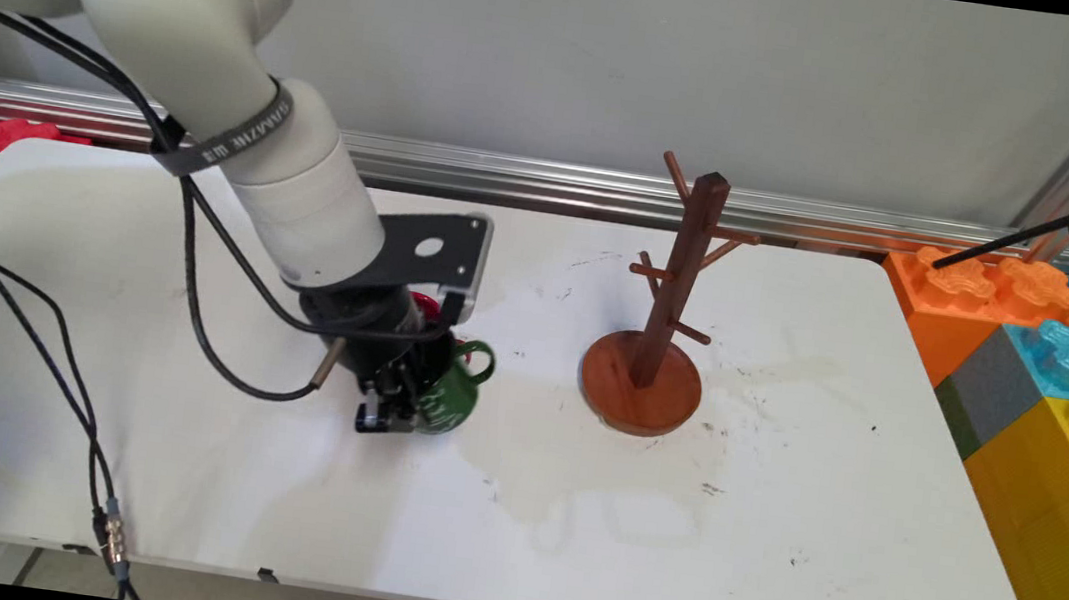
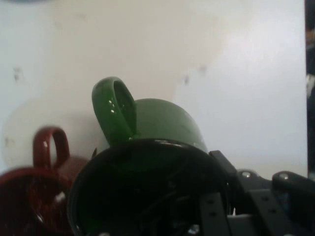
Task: Place the picked object on the table
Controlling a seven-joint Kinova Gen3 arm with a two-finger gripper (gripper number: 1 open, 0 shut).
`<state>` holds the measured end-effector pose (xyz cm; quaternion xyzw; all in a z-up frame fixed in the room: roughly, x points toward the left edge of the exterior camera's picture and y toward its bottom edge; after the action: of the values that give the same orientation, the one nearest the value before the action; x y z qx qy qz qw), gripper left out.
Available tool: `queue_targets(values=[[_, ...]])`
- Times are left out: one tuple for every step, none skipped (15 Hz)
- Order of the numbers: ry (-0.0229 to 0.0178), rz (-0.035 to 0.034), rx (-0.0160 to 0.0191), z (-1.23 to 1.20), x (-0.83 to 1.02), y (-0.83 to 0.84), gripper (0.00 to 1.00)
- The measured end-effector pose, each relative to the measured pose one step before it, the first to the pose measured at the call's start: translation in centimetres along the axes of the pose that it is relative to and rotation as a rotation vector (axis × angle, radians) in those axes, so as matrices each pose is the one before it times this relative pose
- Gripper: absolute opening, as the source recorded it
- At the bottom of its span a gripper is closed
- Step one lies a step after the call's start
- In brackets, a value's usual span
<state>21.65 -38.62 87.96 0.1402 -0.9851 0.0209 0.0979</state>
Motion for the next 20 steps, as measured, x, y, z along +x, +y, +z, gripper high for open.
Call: queue_targets(values=[[-0.02231,0.00111,-0.00175,0.374,-0.223,0.004,0.0],[-0.02853,0.00166,-0.00312,0.487,-0.28,0.043,0.0],[-0.01527,0.00081,-0.00286,0.293,-0.14,0.067,0.0],[-0.01907,0.00156,-0.00449,0.397,-0.147,0.111,0.0],[-0.01574,0.00161,-0.0057,0.397,-0.074,0.164,0.0],[-0.00725,0.00154,-0.00322,0.219,-0.021,0.109,0.0],[-0.00874,0.00108,-0.00398,0.264,-0.035,0.135,0.0],[-0.0059,0.00159,-0.00278,0.2,-0.01,0.101,0.0],[-0.00842,0.00369,-0.00499,0.358,0.018,0.163,0.0],[-0.00787,0.00244,-0.00358,0.361,-0.007,0.126,0.0],[-0.00511,0.00274,-0.00197,0.312,0.018,0.064,0.0],[-0.00283,0.00191,-0.00114,0.199,0.021,0.04,0.0],[-0.00345,0.00199,-0.00143,0.284,0.048,0.044,0.0],[-0.00312,0.00234,-0.0013,0.303,0.062,0.049,0.0],[-0.00151,0.0017,-0.00125,0.281,0.091,0.047,0.0],[-0.00039,0.00163,-0.00073,0.248,0.097,0.037,0.0],[0.00038,0.00094,-0.00048,0.217,0.095,0.032,0.0],[0.00183,0.00007,-0.00138,0.262,0.132,0.046,0.0],[0.00202,0.00028,-0.0008,0.146,0.089,0.025,0.0],[0.00286,0.00037,-0.00145,0.207,0.117,0.032,0.0]])
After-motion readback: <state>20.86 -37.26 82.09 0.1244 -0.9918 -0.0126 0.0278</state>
